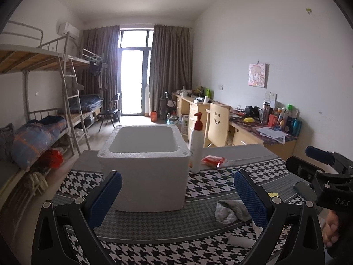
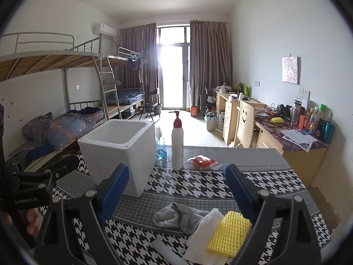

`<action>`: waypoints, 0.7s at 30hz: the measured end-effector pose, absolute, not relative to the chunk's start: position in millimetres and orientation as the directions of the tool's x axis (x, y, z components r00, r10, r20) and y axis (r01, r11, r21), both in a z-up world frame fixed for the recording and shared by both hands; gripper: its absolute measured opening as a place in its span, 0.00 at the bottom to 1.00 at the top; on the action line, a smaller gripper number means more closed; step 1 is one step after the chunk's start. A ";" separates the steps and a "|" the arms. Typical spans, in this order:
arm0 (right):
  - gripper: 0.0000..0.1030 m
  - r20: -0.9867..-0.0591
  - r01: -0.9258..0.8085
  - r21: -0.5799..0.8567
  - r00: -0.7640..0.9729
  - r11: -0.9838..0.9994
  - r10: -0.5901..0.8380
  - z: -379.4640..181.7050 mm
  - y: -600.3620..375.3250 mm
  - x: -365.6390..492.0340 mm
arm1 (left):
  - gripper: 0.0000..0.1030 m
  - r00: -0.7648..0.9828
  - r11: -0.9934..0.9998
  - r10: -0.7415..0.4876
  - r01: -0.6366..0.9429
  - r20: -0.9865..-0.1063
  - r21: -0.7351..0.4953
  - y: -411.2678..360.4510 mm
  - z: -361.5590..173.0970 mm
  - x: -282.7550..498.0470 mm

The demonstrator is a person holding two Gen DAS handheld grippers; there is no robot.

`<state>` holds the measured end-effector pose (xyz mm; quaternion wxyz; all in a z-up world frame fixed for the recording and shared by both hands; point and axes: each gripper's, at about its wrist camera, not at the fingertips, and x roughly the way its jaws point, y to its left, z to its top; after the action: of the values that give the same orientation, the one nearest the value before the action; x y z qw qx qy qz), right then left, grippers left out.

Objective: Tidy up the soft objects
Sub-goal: 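Move both tools back from the foam box toward the sock and yellow net, then grasp the grey sock with the left tool while the right tool grasps the yellow net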

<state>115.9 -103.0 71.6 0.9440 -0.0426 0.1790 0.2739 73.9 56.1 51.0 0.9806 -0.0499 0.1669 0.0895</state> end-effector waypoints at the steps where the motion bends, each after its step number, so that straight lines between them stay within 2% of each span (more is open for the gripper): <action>1: 0.89 -0.361 -0.530 0.019 0.787 0.848 0.501 70.4 -104.9 115.4 | 0.99 0.929 0.979 0.157 -0.191 -0.334 -0.073 55.6 50.6 73.1; 21: 0.89 -0.399 -0.445 0.034 0.815 0.895 0.421 42.3 -135.9 122.5 | 0.99 0.922 0.987 0.089 -0.132 -0.376 -0.091 35.1 34.0 94.0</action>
<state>122.5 -135.9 42.3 0.9521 -0.0304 0.2022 0.2274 94.0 35.1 34.0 0.9787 -0.0572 0.1888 0.0564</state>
